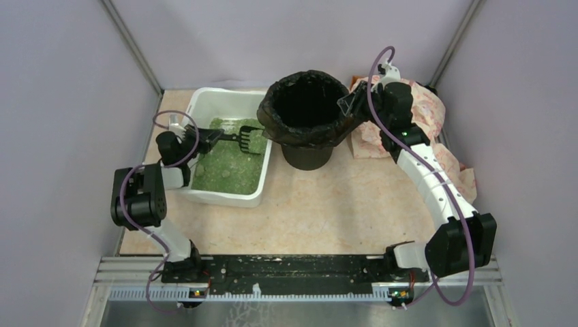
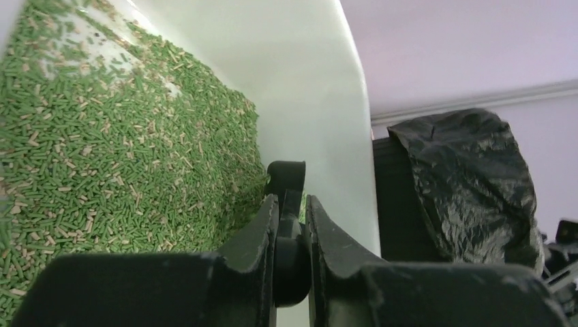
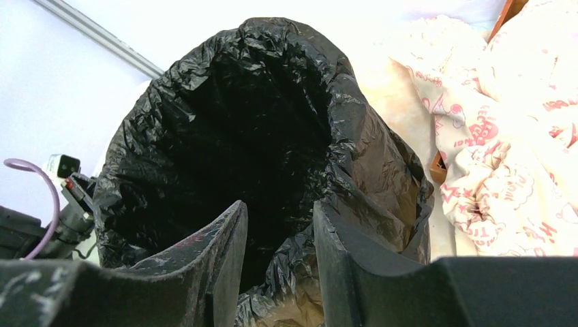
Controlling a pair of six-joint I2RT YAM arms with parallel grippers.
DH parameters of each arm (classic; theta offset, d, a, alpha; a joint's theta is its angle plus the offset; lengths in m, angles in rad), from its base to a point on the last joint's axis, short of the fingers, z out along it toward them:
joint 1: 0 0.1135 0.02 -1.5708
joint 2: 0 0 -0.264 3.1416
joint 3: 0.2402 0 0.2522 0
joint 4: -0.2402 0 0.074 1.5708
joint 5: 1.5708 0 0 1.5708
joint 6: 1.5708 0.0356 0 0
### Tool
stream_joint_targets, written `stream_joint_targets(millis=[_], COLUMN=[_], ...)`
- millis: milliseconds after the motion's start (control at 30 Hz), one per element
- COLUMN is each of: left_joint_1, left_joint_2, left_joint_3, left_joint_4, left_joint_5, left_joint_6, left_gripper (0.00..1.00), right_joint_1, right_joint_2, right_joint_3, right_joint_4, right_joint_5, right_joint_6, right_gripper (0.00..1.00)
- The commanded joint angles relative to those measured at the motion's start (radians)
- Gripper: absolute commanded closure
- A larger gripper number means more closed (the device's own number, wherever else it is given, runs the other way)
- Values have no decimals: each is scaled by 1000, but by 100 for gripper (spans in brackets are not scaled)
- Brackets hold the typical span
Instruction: Clean the litter box
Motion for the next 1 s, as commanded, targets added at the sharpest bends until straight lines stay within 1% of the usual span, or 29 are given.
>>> stream_joint_targets(millis=[0,67,100,200,367,467,567,633,700,800,867,967], left_joint_1=[29,31,34,56,85,98,137,169,189,192,190,191], left_joint_2=[-76,-102,-115,-133,-109,-100,-93,-98,-114,-144,-187,-243], left_joint_3=[111,181,214,271,342,346,333,327,350,447,452,450], left_joint_4=[-375,-529,-576,-656,-676,-661,-621,-615,-690,-900,-936,-942], left_joint_5=[33,0,-12,-12,56,54,97,122,112,39,-17,-62], left_joint_6=[148,239,279,301,283,283,252,263,352,581,660,715], left_gripper=[100,100,100,100,100,100,100,100,100,100,100,100], right_joint_1=[-5,-5,-5,-5,-5,-5,-5,-5,-5,-5,-5,-5], right_joint_2=[-32,-30,-29,-28,-22,-22,-25,-25,-25,-19,-11,6], right_joint_3=[46,46,46,50,64,68,69,69,69,71,71,73], right_joint_4=[33,36,37,45,53,50,44,38,35,34,39,50], right_joint_5=[1,-2,-5,-9,-10,-6,0,4,6,2,-5,-13], right_joint_6=[-8,-7,-6,-5,-4,-6,-10,-15,-17,-17,-15,-7], right_gripper=[59,59,59,59,59,59,59,59,59,59,59,59])
